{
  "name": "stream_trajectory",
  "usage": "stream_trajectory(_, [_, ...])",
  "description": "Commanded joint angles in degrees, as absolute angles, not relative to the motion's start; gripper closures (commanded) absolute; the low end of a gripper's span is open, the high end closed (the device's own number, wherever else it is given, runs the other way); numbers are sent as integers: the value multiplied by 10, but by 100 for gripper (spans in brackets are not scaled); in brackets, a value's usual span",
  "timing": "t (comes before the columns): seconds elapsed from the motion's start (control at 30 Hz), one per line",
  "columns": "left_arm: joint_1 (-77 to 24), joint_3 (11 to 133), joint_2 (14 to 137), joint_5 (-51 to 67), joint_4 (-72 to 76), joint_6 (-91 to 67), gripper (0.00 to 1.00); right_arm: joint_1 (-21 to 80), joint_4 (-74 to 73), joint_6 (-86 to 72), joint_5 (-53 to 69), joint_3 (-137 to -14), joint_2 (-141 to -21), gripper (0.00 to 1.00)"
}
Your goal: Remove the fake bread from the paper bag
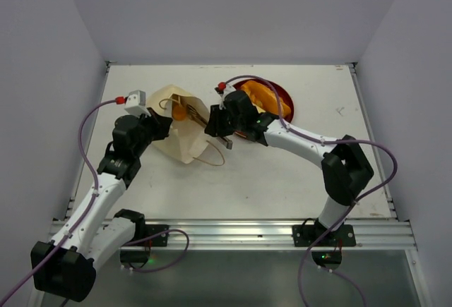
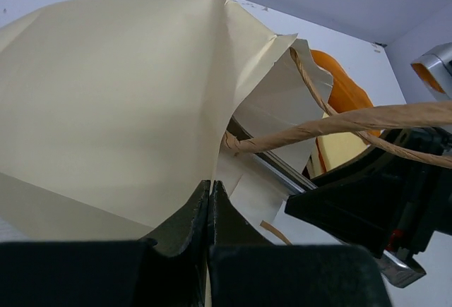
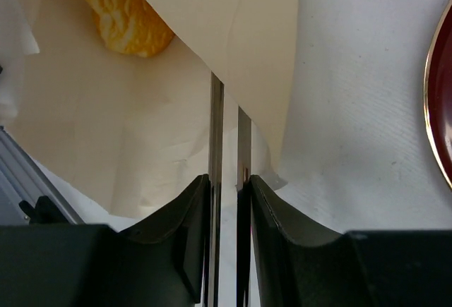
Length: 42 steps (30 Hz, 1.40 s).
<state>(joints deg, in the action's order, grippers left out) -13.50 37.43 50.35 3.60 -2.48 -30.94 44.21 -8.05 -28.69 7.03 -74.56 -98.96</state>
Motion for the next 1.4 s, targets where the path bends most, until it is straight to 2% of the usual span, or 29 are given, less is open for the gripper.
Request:
stream_trajectory(0.0, [-130,367,500,30,33,-323,100,443,-30,-345,62,-744,-1005,67])
stream_trajectory(0.33, [-130,361,508,40,42,-329,100,443,-18,-368,55,-760,-1039,60])
stream_trajectory(0.9, [-130,343,506,62,63,-347,100,442,-4,-394,55,-791,-1086,59])
stream_trajectory(1.37, [-131,337,513,55,76,-370,100,439,-10,-399,50,-796,-1074,57])
